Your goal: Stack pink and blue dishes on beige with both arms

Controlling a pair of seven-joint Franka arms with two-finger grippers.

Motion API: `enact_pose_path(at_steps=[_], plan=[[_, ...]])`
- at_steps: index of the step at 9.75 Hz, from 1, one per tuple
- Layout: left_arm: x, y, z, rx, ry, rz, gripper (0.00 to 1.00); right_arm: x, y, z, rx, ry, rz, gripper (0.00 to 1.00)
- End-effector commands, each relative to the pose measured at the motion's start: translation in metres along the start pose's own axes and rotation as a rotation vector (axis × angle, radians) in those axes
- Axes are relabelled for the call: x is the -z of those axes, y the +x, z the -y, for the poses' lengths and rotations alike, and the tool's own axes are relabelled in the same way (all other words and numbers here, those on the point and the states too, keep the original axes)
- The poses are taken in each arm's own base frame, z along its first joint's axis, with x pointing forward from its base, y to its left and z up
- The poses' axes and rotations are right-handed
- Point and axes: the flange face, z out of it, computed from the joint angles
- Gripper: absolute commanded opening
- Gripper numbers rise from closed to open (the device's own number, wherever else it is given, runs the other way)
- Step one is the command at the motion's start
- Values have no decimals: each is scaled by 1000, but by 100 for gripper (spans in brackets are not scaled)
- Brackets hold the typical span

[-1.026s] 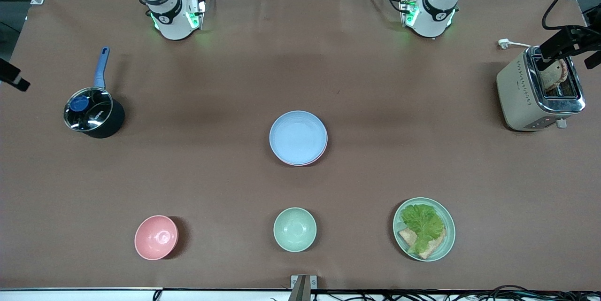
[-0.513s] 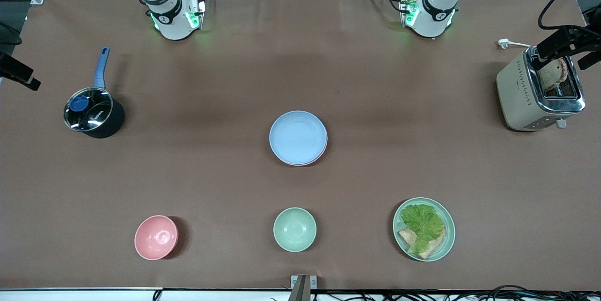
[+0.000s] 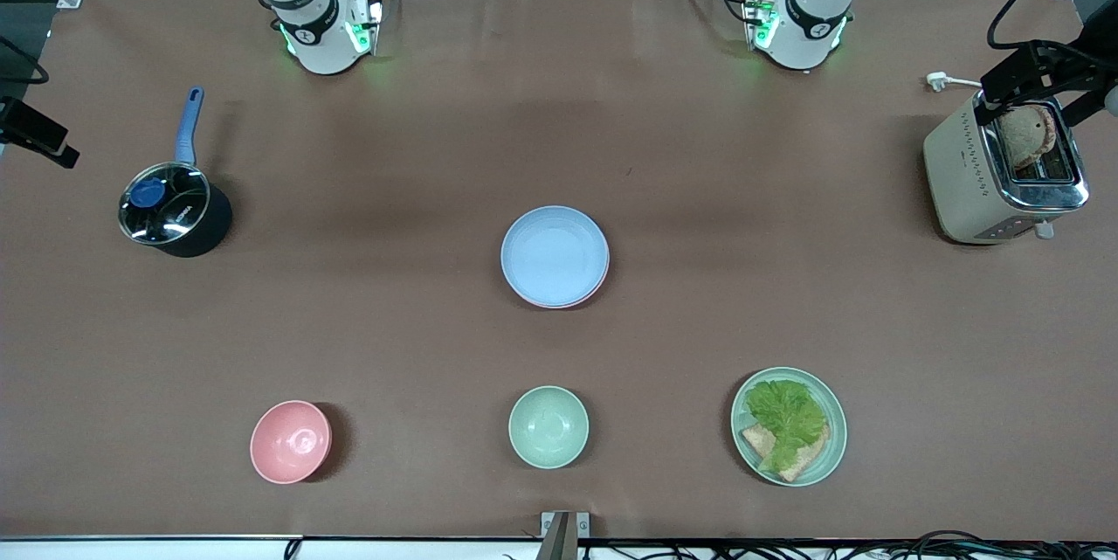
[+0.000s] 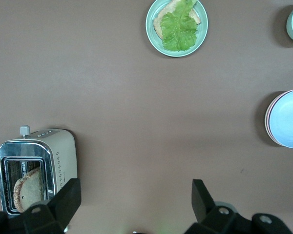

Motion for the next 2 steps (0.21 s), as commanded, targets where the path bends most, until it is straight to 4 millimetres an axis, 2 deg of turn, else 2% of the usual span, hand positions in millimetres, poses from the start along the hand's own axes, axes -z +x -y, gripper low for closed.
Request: enact_pose_path(at_steps=[1,2], plan=[[-15,-4,9,-32,17,41,100,5,0,-1,-2,-6,-4,100],[-14,-4,15,-32,17,39,100,5,1,-1,-2,2,-7,100]])
